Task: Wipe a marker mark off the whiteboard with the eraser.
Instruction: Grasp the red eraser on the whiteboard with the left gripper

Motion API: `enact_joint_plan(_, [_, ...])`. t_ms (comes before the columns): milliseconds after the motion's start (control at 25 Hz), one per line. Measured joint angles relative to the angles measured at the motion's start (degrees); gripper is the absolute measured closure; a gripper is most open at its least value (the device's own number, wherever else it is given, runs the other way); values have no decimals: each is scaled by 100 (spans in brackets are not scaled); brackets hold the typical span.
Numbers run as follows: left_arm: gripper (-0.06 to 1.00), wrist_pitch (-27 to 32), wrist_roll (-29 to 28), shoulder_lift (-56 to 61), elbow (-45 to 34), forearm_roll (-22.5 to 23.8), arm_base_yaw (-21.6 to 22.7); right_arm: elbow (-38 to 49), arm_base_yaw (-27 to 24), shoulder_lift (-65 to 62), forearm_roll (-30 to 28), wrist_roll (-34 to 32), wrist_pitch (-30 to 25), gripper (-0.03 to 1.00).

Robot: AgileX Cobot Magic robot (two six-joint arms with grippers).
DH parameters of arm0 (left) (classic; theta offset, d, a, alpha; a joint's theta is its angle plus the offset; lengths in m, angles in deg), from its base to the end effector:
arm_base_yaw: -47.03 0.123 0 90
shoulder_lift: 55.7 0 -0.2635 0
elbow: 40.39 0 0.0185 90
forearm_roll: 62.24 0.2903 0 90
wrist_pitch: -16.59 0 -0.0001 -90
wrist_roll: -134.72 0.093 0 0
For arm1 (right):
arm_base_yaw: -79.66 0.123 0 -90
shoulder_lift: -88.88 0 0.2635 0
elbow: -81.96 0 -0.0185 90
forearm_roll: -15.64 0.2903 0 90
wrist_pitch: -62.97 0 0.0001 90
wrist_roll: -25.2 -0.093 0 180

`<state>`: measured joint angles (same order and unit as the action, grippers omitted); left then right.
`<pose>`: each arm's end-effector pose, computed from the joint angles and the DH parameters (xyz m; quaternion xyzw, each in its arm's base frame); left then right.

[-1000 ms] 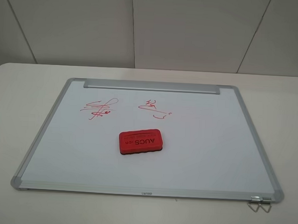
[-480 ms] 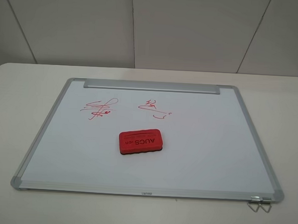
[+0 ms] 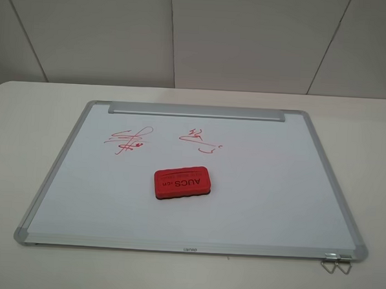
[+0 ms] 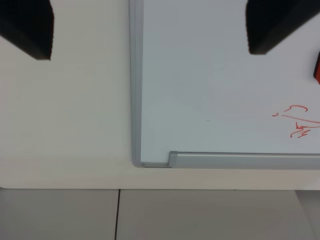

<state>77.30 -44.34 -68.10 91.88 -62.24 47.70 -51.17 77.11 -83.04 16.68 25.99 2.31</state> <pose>0.0650 0.0008 0.2924 0.0020 0.8697 0.0069 0.4936 0.0500 -0.0008 0.3016 0.0125 0.8461 -0.0065 0.5328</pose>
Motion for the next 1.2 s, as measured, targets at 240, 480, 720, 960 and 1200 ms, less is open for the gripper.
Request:
enact_joint_plan(240, [17,-696,292,-1408,225,-466,-303,0,0,0,0,0,0,27])
enact_joint_plan(480, [17,-1801,2038,-3458,586,-1717,-330,0,0,0,0,0,0,27])
enact_joint_plan(720, [17,-2070,3073,-6078,1621,-2519,-873,0,0,0,0,0,0,27])
enact_joint_plan(960, [17,-2238,3317,-8440,3383,-1605,-2428,0,0,0,0,0,0,27])
enact_joint_plan(1200, [17,-1490,3294,-10085,5174,-403,-3552,0,0,0,0,0,0,27])
